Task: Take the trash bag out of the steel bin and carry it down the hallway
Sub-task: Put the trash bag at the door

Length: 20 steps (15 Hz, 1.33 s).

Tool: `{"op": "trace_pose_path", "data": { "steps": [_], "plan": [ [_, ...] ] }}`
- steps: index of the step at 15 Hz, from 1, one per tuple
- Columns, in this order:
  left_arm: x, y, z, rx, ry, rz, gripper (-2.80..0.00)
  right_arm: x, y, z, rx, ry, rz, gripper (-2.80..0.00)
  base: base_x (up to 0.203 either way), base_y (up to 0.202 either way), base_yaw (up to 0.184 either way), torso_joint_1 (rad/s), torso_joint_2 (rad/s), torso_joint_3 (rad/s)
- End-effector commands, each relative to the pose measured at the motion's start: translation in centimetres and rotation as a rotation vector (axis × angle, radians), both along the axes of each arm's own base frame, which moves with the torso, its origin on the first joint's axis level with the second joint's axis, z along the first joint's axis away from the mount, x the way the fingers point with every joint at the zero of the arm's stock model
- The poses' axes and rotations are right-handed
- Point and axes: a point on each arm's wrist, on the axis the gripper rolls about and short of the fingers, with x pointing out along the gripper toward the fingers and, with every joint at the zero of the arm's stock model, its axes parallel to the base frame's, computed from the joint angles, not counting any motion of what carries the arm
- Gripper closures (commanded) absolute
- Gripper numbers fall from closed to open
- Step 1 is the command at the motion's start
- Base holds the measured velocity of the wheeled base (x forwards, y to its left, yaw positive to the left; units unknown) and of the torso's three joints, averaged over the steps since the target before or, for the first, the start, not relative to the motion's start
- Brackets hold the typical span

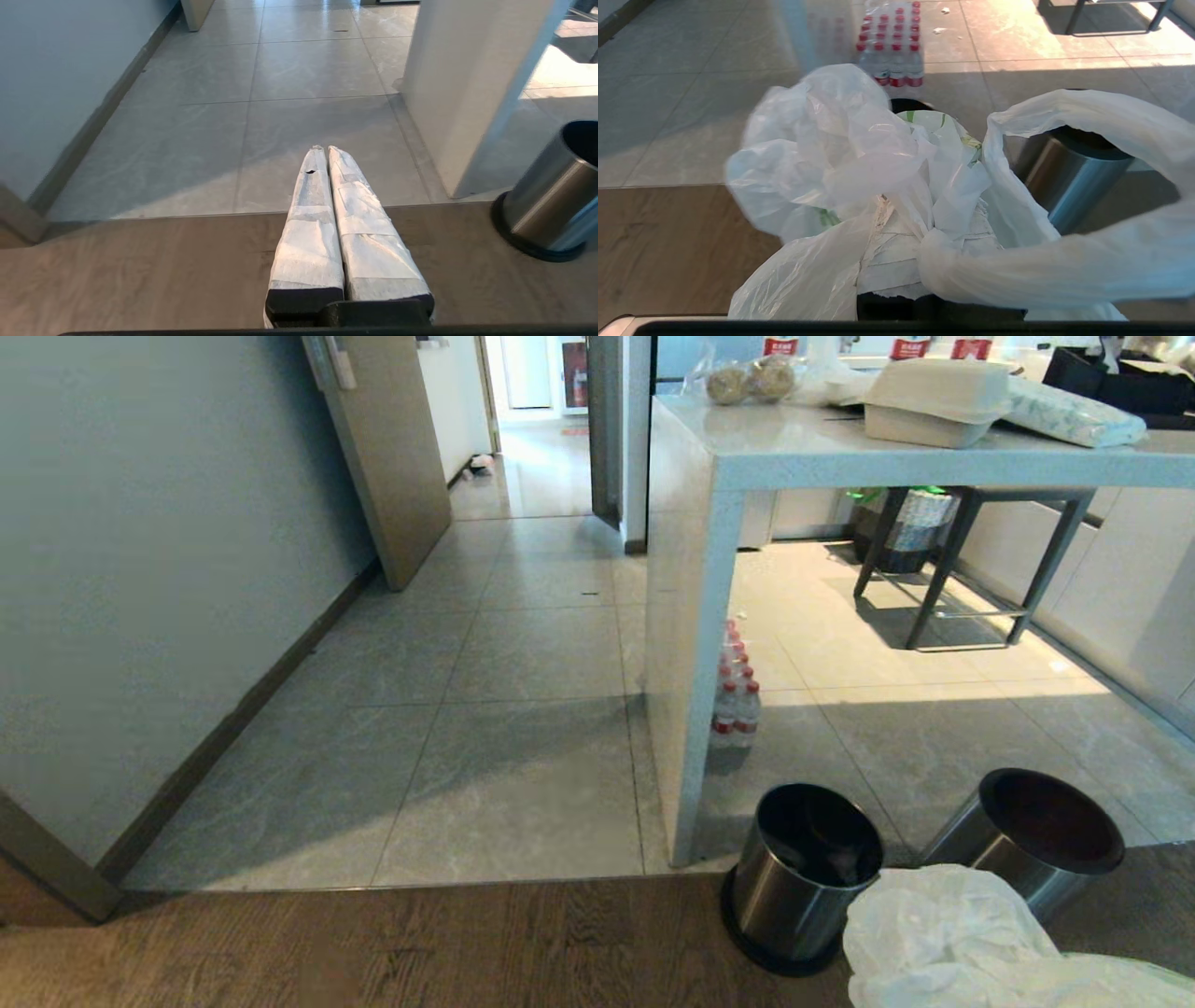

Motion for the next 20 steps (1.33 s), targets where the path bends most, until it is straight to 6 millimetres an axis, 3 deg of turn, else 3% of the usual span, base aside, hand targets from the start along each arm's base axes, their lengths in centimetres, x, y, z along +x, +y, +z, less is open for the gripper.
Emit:
{"op": "trace_pose_path", "data": {
  "steps": [1, 20],
  "plan": [
    [0.00, 0.00, -0.05, -0.001, -0.001, 0.000, 0.00, 0.03, 0.00, -0.05, 0.000, 0.005, 0.000, 0.00, 0.000, 0.189, 0.004, 0.002, 0.00, 0.002],
    [0.00, 0.00, -0.05, -0.001, -0.001, 0.000, 0.00, 0.03, 0.00, -0.03, 0.000, 0.003, 0.000, 0.00, 0.000, 0.192, 0.001, 0.002, 0.00, 0.003]
  ]
}}
